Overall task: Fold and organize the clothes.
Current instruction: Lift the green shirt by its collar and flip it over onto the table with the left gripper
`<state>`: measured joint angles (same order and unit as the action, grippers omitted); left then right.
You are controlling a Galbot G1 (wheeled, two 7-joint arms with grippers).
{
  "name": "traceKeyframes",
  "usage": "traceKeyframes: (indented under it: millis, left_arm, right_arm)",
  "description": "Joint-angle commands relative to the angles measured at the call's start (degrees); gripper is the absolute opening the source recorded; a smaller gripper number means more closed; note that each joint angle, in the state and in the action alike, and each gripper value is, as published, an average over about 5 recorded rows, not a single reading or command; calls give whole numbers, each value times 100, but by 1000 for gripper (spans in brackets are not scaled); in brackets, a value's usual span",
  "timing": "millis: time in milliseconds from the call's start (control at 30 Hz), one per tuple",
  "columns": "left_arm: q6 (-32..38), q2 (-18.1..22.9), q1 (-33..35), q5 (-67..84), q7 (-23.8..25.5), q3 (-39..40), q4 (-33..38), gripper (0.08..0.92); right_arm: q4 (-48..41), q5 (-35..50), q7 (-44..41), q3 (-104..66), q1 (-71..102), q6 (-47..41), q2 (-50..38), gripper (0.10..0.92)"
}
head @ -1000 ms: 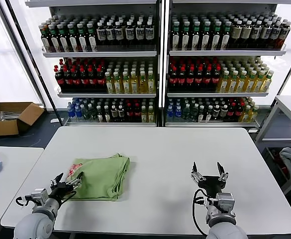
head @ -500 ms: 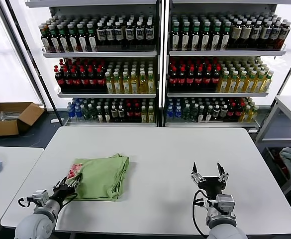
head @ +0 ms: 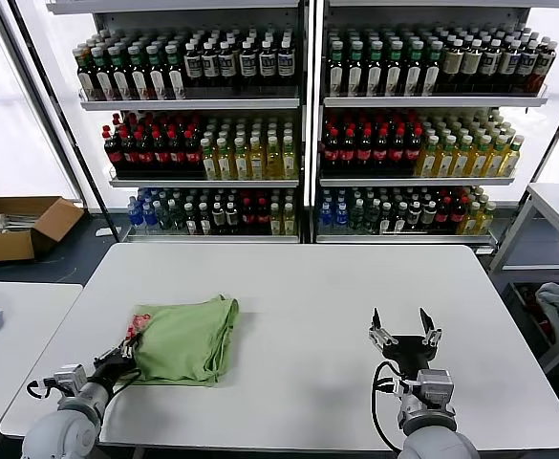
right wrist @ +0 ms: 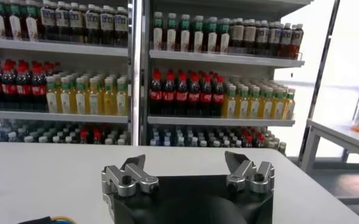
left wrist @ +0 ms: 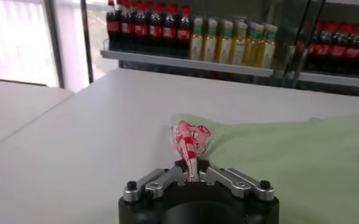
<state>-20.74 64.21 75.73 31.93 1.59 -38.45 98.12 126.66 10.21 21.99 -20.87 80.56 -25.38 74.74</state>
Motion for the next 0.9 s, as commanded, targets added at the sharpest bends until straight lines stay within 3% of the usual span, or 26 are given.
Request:
traceKeyframes:
  millis: [33, 267, 400, 667, 900]
  left_arm:
    - [182, -941, -192, 215, -99, -1144, -107, 130]
    - [398, -2092, -290, 94, 30, -1983, -686, 130]
    - [406, -2193, -241, -110, 98, -1943, -530, 130]
    - [187, -1058, 115, -617, -144, -820, 897, 130]
    - [-300, 304, 371, -1629, -967, 1802, 2970, 130]
  right_arm:
    - [-32, 18, 5, 5, -56, -3, -12, 823]
    - [-68, 55, 7, 23, -102, 10, -4, 823]
    - [-80, 58, 18, 8, -93, 17, 19, 823]
    - [-63, 13, 49, -100, 70, 31, 46, 823]
    - [-89, -83, 63, -288, 250, 42, 88, 823]
